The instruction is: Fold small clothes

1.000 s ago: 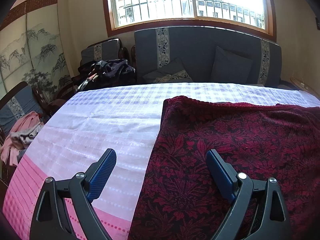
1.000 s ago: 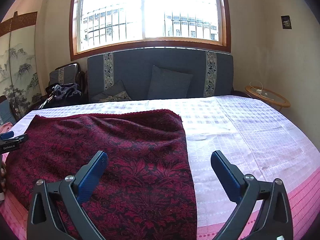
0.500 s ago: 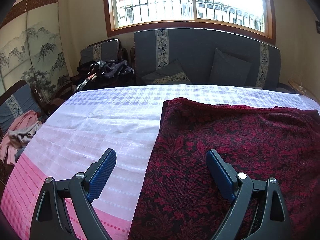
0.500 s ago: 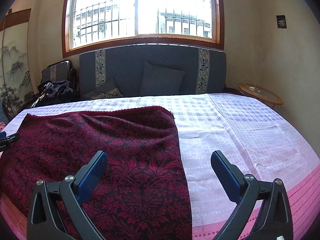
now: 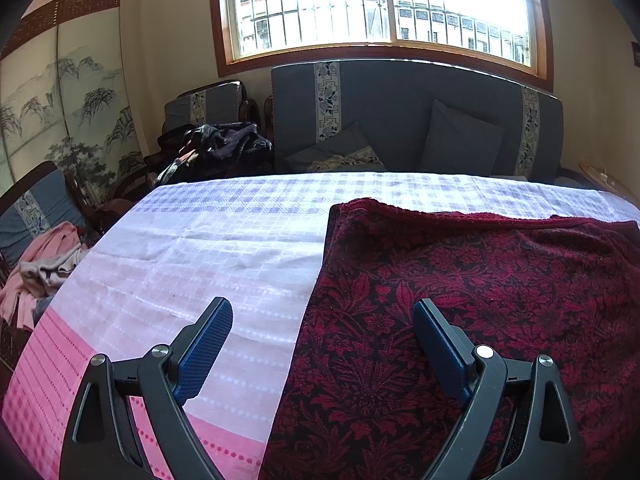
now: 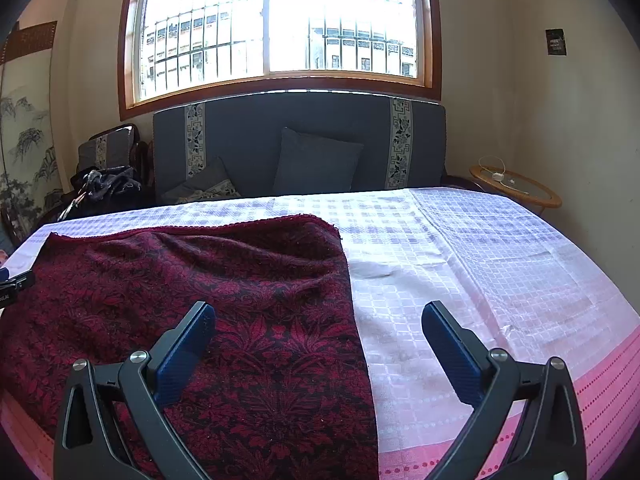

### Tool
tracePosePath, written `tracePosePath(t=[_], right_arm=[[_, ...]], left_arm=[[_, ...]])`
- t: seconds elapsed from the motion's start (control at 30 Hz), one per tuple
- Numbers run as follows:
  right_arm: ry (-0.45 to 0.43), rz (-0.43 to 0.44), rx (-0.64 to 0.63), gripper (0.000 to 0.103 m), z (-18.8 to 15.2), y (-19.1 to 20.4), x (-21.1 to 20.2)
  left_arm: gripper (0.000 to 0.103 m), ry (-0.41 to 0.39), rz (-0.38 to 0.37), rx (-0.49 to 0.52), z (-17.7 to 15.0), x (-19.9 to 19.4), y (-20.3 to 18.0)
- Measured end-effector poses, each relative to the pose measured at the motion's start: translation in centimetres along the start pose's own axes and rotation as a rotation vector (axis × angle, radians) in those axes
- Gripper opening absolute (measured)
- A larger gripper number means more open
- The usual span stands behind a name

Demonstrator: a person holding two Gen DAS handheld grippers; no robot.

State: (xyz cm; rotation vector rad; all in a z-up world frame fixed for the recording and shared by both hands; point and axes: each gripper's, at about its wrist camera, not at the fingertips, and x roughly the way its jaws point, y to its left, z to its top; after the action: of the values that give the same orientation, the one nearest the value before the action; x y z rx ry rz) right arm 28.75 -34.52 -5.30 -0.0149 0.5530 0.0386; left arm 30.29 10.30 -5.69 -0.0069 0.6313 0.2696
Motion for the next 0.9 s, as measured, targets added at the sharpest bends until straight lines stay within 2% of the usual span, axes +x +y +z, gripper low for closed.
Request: tracePosePath(t=[0.53, 0.6, 0.7, 0.77, 0.9], right_arm=[[-0.029, 0.02, 0.009, 0.103, -0.1, -0.4, -0.5], [-0.03, 0.022, 0.013, 0.103, 0.0, -0.5, -0.5], [-0.032, 0.022, 0.018, 0.103, 0.0, -0.6, -0.5], [-0.03, 0.024, 0.017, 0.103, 0.0, -0.6, -0.6], [-0.03, 0.031, 0.016, 0.103, 0.0, -0.6, -0.7]], left_arm=[[0.092, 0.025, 0.007, 0.028, 0.0, 0.6, -0.7], [0.092, 0.025, -0.073, 0.014, -0.1, 0.6, -0.2], [0.091, 0.068, -0.306, 0.028, -0.1, 0.9, 0.6], [0.09, 0.139, -0.394, 0.043, 0.5, 1.5, 1.2], [0.089, 0.171, -0.549, -0.057, 2.1, 2.5, 4.7]])
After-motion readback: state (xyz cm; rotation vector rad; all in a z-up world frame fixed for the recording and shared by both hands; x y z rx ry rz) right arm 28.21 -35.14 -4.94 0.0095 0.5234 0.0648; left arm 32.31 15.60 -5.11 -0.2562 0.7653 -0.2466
